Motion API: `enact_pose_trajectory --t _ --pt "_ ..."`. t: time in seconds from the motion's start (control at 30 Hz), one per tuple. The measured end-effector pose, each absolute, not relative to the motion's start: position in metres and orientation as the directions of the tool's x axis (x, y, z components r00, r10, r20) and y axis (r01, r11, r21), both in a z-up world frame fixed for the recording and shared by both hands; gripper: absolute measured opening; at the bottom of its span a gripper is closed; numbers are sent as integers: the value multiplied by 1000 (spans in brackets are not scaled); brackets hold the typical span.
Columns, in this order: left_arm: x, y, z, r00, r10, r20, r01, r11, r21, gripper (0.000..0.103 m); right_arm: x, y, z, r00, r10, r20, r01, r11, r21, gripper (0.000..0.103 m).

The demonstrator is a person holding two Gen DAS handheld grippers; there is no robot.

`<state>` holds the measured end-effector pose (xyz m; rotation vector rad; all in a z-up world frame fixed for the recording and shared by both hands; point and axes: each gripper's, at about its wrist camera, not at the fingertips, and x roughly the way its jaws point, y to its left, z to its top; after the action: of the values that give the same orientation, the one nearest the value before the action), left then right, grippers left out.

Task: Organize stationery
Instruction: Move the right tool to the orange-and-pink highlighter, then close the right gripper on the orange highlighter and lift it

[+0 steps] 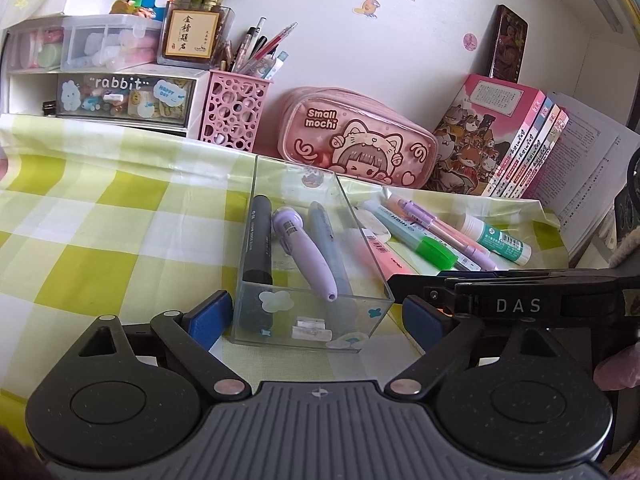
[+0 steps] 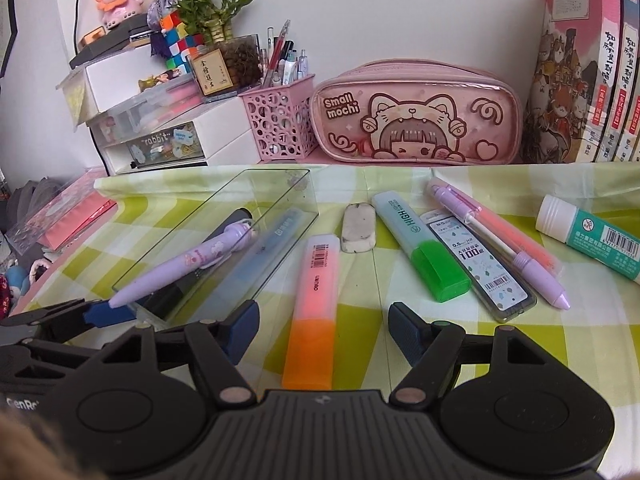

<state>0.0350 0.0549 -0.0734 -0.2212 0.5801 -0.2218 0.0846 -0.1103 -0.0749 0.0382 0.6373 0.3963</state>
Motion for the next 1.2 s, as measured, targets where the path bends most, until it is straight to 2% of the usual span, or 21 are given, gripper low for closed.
enact_pose_trajectory --t 0.1,0.37,0.4,0.73,1.2 --pt "35 55 -73 814 -268 -516 144 953 -267 89 82 -107 -76 728 378 -572 -384 916 116 64" --pt "36 53 -74 813 -265 -519 145 955 -260 89 72 -102 -76 735 349 -582 -433 901 -7 62" --pt "36 53 -74 813 -265 -519 145 955 -260 89 72 -104 -76 738 338 -584 -424 906 -11 57" --pt "36 53 -74 813 -264 -519 145 955 -260 89 68 -122 -71 728 306 -614 -393 920 -7 57" --pt "36 53 -74 813 -264 -519 145 955 -260 89 83 -105 -77 762 308 -569 -375 927 -1 56"
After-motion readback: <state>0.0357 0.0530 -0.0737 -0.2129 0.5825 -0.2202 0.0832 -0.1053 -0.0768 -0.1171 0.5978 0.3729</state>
